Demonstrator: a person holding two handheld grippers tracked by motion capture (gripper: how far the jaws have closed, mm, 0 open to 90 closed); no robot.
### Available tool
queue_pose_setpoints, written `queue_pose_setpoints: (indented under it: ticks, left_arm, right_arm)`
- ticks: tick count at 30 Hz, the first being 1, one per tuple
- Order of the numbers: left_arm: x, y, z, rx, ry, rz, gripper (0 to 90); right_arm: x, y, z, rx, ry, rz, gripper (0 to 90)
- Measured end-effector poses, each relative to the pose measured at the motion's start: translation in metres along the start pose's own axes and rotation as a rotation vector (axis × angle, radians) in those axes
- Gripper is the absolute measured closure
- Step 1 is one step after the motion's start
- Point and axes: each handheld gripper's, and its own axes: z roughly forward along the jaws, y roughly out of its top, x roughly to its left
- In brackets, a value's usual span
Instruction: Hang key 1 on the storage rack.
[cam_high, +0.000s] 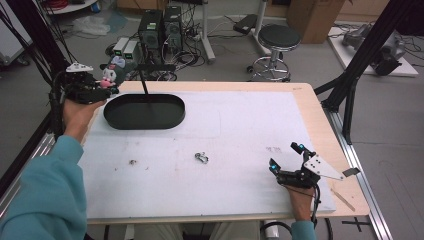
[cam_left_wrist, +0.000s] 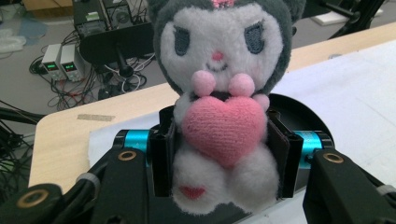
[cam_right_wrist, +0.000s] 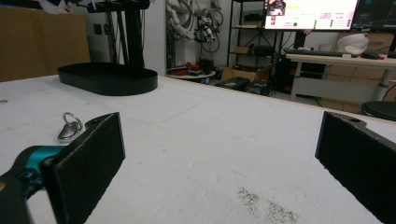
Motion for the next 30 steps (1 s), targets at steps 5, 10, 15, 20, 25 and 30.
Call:
queue_pose_setpoints:
  ticks: [5,10,15,20,25,30]
  left_arm:
    - [0.001,-0.001,0.003,-0.006,0.02,-0.018,53.3]
    - [0.0,0.0,0.006,-0.03,0.043,-0.03,53.4]
    - [-0.001,-0.002,0.01,-0.034,0.064,-0.042,53.4]
    - [0.0,-0.005,0.011,-0.013,0.071,-0.045,53.3]
    - [0.002,-0.011,0.011,-0.003,0.079,-0.054,53.3]
    - [0.004,-0.023,0.011,0.02,0.075,-0.056,53.4]
  right_arm:
    - [0.0,0.0,0.0,0.0,-0.001,-0.002,0.6]
    - [0.0,0.0,0.0,0.001,-0.001,0.001,0.6]
    - [0.0,0.0,0.0,0.001,0.0,0.001,0.6]
    - [0.0,0.0,0.0,0.001,-0.001,0.001,0.6]
    - [0.0,0.0,0.0,0.002,-0.001,0.001,0.6]
    - [0.0,0.0,0.0,0.001,-0.001,-0.001,0.6]
